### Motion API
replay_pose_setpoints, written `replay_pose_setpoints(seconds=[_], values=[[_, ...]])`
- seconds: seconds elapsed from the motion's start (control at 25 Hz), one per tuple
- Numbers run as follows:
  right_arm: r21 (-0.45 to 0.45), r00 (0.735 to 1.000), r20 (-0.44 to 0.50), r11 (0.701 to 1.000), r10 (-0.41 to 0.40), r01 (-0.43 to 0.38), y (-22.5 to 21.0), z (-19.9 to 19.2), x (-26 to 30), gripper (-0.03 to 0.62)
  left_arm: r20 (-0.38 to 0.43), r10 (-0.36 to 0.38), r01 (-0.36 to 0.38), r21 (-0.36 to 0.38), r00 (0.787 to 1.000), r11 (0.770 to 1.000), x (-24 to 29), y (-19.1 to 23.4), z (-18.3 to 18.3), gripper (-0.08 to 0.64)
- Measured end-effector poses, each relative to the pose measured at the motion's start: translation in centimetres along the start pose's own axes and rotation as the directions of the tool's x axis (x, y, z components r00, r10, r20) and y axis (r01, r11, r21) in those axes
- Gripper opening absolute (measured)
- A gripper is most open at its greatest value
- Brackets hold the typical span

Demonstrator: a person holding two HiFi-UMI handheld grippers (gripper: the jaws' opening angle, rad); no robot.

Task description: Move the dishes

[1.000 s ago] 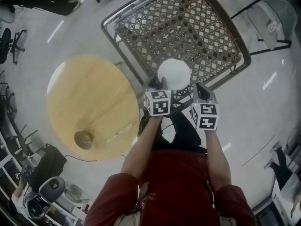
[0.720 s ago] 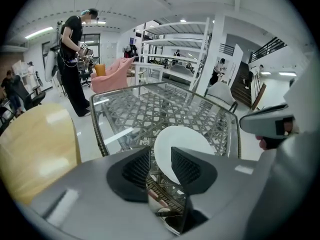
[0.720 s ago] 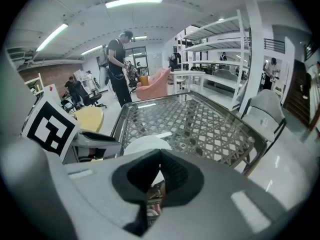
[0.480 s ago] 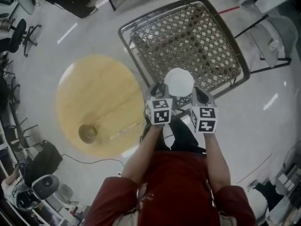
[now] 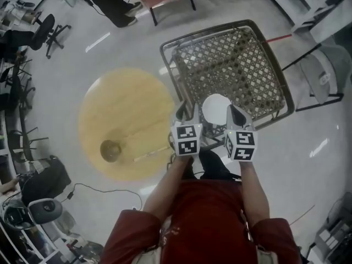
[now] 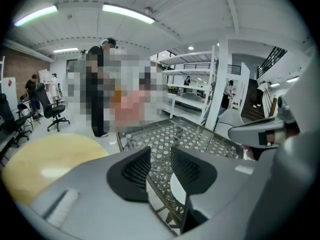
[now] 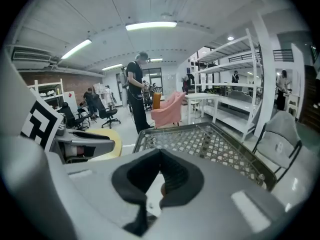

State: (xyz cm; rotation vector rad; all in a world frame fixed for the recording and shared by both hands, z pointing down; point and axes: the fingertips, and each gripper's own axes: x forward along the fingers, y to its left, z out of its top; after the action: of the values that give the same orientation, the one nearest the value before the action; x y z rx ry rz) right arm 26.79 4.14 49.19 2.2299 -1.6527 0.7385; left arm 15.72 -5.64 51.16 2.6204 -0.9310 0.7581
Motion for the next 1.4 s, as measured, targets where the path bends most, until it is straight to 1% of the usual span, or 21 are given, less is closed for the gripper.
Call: replay_pose_setpoints(seconds=[0.16,0.32,0.4,0.48,0.6,0.76,0.88,1.04,1.16,1.28,1.32,1.4], values=[[-0.043,0.996,0.063,0.997,0.068,-0.066,1.7,2.9,0.0,0.003,0.079,0.061,-0.059,-0.025,0.995,0.998,-2.1,1.7,2.3,0.138],[-0.094,0.982,0.112,0.985,0.154,-0.143,4.2,5.4,0.6,0.003,0.138,0.145,-0.137,-0.062,0.98,0.989,-4.5,4.2,3.6,0.138],[-0.121,0.97,0.126,0.974,0.209,-0.194,6.0,6.4,1.0,0.003,0.162,0.199,-0.187,-0.086,0.966,0.979,-6.0,5.7,3.9,0.138],[-0.148,0.954,0.136,0.958,0.266,-0.246,8.2,7.3,1.5,0.003,0.184,0.258,-0.24,-0.112,0.948,0.964,-7.8,7.5,3.9,0.138],[-0.192,0.926,0.145,0.928,0.349,-0.32,11.8,8.4,1.7,0.003,0.201,0.346,-0.319,-0.155,0.917,0.935,-10.7,10.3,3.5,0.138],[-0.247,0.881,0.134,0.876,0.454,-0.414,16.4,9.1,2.0,0.003,0.206,0.462,-0.421,-0.213,0.863,0.882,-14.5,13.6,2.4,0.138],[-0.284,0.842,0.115,0.83,0.527,-0.48,19.5,8.9,2.2,0.003,0.201,0.541,-0.489,-0.258,0.817,0.834,-17.0,15.5,1.1,0.138],[-0.325,0.788,0.085,0.764,0.61,-0.556,23.5,8.1,2.0,0.003,0.191,0.628,-0.562,-0.305,0.754,0.769,-20.3,17.3,-0.9,0.138],[-0.36,0.742,0.06,0.708,0.667,-0.608,26.5,7.7,1.3,0.003,0.182,0.69,-0.616,-0.335,0.701,0.713,-23.3,18.4,-2.2,0.138],[-0.398,0.688,0.024,0.638,0.726,-0.659,29.6,7.1,0.2,0.003,0.167,0.749,-0.664,-0.368,0.642,0.651,-26.4,19.0,-3.6,0.138],[-0.406,0.672,0.014,0.619,0.74,-0.673,30.6,6.9,-0.2,0.003,0.166,0.762,-0.675,-0.375,0.625,0.636,-27.5,19.2,-4.0,0.138],[-0.418,0.646,-0.004,0.585,0.764,-0.695,32.3,6.4,-1.1,0.003,0.173,0.781,-0.688,-0.386,0.6,0.614,-29.3,19.5,-4.6,0.138]])
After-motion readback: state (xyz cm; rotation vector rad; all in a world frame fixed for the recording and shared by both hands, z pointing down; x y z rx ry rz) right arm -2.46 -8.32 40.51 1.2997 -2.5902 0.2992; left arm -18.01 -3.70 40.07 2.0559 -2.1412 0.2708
